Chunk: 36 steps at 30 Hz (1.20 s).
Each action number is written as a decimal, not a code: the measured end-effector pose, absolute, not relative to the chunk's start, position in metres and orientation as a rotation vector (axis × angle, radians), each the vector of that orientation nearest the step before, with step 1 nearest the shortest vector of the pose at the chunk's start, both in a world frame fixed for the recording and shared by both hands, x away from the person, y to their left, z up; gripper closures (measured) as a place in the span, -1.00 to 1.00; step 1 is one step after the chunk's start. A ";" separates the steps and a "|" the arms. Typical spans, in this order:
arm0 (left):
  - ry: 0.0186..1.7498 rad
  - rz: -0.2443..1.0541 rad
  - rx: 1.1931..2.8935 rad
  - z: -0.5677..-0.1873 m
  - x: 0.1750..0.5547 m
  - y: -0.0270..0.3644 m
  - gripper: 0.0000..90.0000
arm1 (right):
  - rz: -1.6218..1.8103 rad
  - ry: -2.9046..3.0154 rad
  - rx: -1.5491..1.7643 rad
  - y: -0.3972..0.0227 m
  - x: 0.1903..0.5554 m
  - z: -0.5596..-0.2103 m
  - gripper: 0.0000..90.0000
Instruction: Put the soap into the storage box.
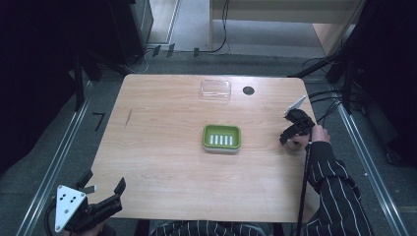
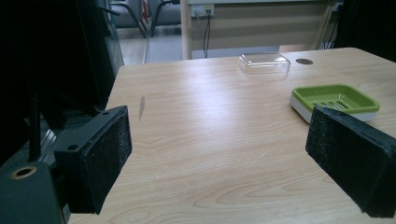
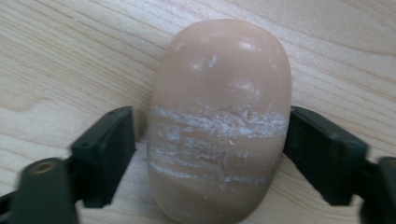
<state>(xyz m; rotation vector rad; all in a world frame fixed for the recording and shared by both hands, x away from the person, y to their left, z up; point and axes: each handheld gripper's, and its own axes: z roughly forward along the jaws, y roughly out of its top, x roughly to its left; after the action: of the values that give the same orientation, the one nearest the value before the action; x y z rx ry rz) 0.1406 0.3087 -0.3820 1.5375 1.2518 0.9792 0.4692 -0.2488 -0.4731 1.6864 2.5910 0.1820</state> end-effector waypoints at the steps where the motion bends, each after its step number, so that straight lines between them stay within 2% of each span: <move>1: 1.252 0.979 1.537 -0.382 0.141 0.309 -0.84 | 0.182 2.591 1.686 -0.249 0.469 -0.473 -0.53; 3: 1.252 0.979 1.540 -0.382 0.141 0.309 -0.84 | 0.169 2.580 1.684 -0.248 0.469 -0.474 -0.47; 4: 1.251 0.979 1.540 -0.382 0.140 0.309 -0.84 | 0.176 2.574 1.681 -0.249 0.469 -0.473 -0.36; 8: 1.250 0.979 1.542 -0.382 0.140 0.309 -0.84 | 0.181 2.566 1.690 -0.248 0.468 -0.471 -0.29; 25: 1.247 0.980 1.540 -0.382 0.139 0.310 -0.84 | 0.183 2.591 1.643 -0.250 0.466 -0.463 -0.28; 36: 1.246 0.981 1.540 -0.382 0.139 0.309 -0.84 | 0.173 2.629 1.566 -0.236 0.461 -0.453 -0.28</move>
<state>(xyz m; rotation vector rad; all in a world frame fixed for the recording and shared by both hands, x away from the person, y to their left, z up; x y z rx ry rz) 0.1393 0.3094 -0.3818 1.5403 1.2464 0.9806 0.4605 -0.2358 -0.4528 1.5658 2.6288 0.1728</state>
